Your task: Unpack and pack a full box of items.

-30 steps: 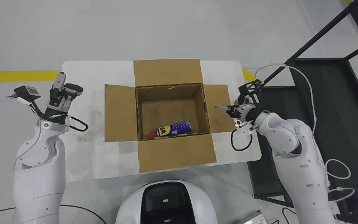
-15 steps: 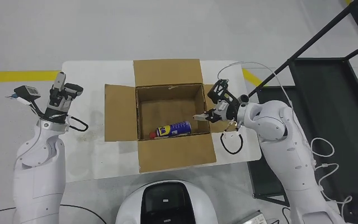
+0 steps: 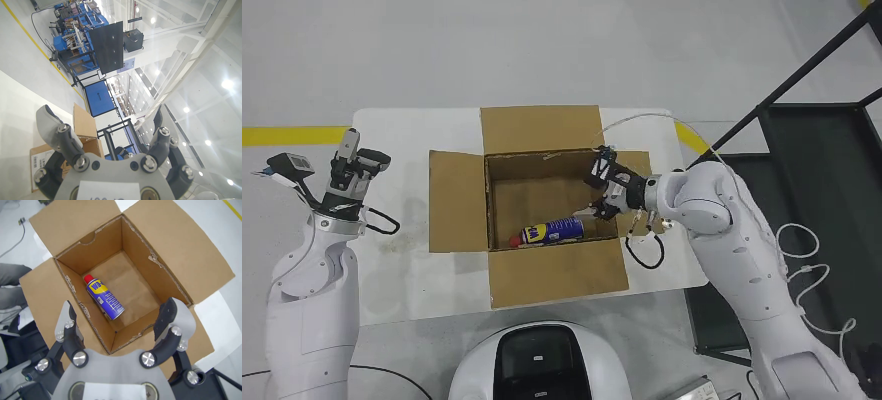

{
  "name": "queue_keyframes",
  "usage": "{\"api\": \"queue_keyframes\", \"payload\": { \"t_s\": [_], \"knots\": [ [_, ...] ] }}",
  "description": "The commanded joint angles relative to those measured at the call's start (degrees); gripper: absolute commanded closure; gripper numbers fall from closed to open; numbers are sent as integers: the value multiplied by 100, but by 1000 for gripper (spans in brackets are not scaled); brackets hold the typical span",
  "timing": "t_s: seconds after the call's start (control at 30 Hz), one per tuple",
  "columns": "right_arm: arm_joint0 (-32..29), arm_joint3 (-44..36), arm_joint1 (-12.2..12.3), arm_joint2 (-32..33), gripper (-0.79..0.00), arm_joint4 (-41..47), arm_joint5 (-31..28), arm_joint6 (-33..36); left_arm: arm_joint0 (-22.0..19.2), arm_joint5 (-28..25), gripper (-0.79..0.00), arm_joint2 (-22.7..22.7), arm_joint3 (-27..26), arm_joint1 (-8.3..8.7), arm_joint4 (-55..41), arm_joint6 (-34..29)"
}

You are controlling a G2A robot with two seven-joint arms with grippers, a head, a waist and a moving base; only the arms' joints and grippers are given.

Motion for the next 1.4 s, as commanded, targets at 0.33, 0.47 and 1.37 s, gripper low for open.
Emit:
{"api": "queue_keyframes", "payload": {
  "t_s": [0.33,0.47,1.37],
  "knots": [
    [1856,2182,-577,-2562,-785,-919,-62,-63,0,0,-785,0,0,0,0,0],
    [2117,2717,-749,-2976,-785,-849,-94,-154,0,0,-785,0,0,0,0,0],
    [2312,2808,-925,-3446,-785,-899,-376,-134,0,0,-785,0,0,0,0,0]
  ]
}}
